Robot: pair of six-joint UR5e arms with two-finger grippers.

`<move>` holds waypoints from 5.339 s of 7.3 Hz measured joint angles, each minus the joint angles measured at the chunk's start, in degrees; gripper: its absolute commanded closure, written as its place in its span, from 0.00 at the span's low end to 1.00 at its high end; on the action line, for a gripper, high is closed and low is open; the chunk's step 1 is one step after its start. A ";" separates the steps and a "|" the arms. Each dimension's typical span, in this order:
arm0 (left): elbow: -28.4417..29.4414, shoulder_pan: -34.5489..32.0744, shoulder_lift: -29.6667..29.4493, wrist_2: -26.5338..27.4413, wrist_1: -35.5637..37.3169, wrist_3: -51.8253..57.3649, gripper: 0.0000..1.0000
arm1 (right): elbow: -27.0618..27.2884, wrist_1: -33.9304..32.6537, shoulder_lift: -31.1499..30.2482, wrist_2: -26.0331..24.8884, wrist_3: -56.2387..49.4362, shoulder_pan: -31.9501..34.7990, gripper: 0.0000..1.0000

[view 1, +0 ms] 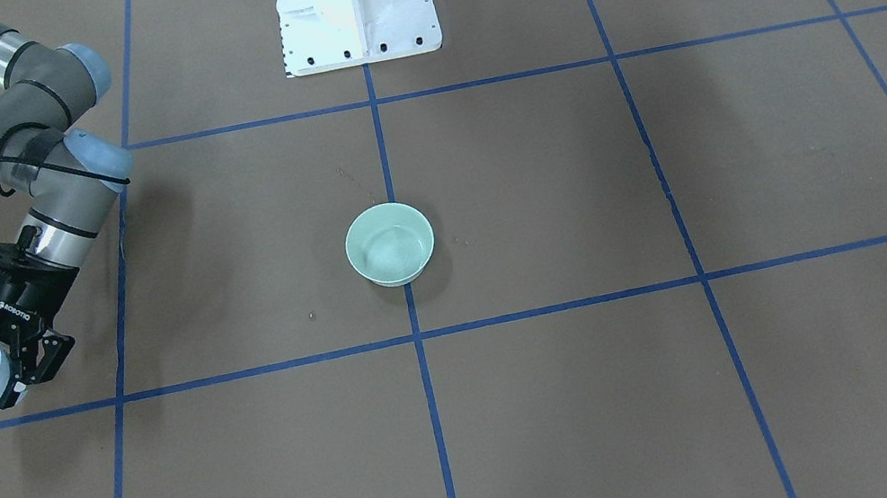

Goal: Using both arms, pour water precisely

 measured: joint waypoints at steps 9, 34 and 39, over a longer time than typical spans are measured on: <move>0.73 0.08 0.00 0.00 0.00 0.00 0.00 | 6.73 33.22 -7.26 -0.93 -24.76 -1.49 1.00; 0.66 0.00 0.78 0.00 0.00 0.09 0.00 | 5.78 33.55 16.22 49.57 -84.14 -4.68 1.00; 0.67 0.00 0.88 0.00 0.00 0.09 0.00 | 5.73 20.62 20.94 49.80 -86.46 -4.37 1.00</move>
